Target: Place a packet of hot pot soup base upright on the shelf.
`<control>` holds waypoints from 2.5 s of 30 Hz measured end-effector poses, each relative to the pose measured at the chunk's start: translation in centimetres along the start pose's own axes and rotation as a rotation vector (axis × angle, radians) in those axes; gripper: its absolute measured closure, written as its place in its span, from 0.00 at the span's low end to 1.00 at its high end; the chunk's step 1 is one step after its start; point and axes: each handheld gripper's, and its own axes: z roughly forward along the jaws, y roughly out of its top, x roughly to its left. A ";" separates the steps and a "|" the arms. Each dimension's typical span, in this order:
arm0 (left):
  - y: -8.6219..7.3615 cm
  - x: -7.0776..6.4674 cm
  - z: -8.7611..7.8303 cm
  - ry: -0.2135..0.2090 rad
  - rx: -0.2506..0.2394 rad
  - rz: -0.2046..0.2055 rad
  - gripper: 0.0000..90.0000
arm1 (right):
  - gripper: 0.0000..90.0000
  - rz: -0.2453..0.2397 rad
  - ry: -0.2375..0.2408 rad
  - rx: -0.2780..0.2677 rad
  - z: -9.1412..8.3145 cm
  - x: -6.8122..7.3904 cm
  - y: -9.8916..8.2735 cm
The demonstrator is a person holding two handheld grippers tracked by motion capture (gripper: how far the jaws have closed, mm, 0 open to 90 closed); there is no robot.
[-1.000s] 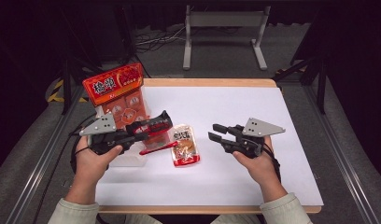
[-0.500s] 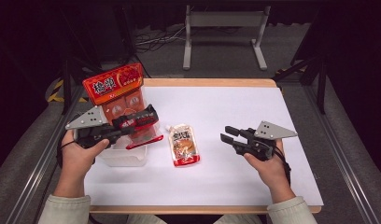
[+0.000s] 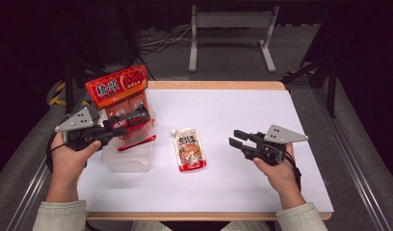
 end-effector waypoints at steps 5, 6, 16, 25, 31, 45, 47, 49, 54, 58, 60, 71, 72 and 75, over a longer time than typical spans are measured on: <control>-0.5 0.5 -0.5 0.011 0.010 -0.002 1.00 | 0.72 0.014 0.008 -0.016 0.0 -0.2 0.0; -0.6 0.6 -0.5 0.015 0.011 0.002 1.00 | 0.72 0.016 0.009 -0.020 0.0 -0.2 0.0; -1.0 0.7 -0.6 -0.021 0.024 0.034 1.00 | 0.72 0.018 0.022 -0.029 0.2 0.0 0.3; -1.9 1.3 -0.3 -0.021 0.029 0.030 1.00 | 0.71 0.017 0.028 -0.027 0.4 0.0 0.3; -2.5 1.5 0.0 -0.031 0.032 0.030 1.00 | 0.71 0.017 0.034 -0.029 0.5 0.1 0.4; -3.4 2.0 0.4 -0.033 0.021 0.045 1.00 | 0.71 0.020 0.044 -0.029 0.7 0.1 0.4; -3.4 2.0 0.5 -0.030 0.023 0.049 1.00 | 0.71 0.022 0.046 -0.030 0.7 0.1 0.4; -3.5 2.1 0.7 -0.033 0.026 0.051 1.00 | 0.71 0.024 0.045 -0.029 0.7 0.0 0.3; -3.9 2.3 1.5 -0.035 0.066 0.054 1.00 | 0.71 0.029 0.044 -0.030 0.6 0.0 0.2; -4.4 2.8 1.7 -0.051 0.059 0.026 1.00 | 0.71 0.029 0.043 -0.030 0.6 0.0 0.2; -4.7 3.0 1.7 -0.062 0.065 0.008 0.99 | 0.70 0.029 0.044 -0.029 0.6 0.0 0.2; -5.4 3.3 2.2 -0.046 0.133 -0.044 0.95 | 0.70 0.028 0.044 -0.025 0.7 0.0 0.2; -5.5 3.3 2.2 -0.044 0.135 -0.055 0.94 | 0.70 0.028 0.045 -0.025 0.7 0.0 0.2; -5.6 3.3 2.3 -0.022 0.155 -0.059 0.89 | 0.70 0.026 0.045 -0.022 0.7 0.1 0.2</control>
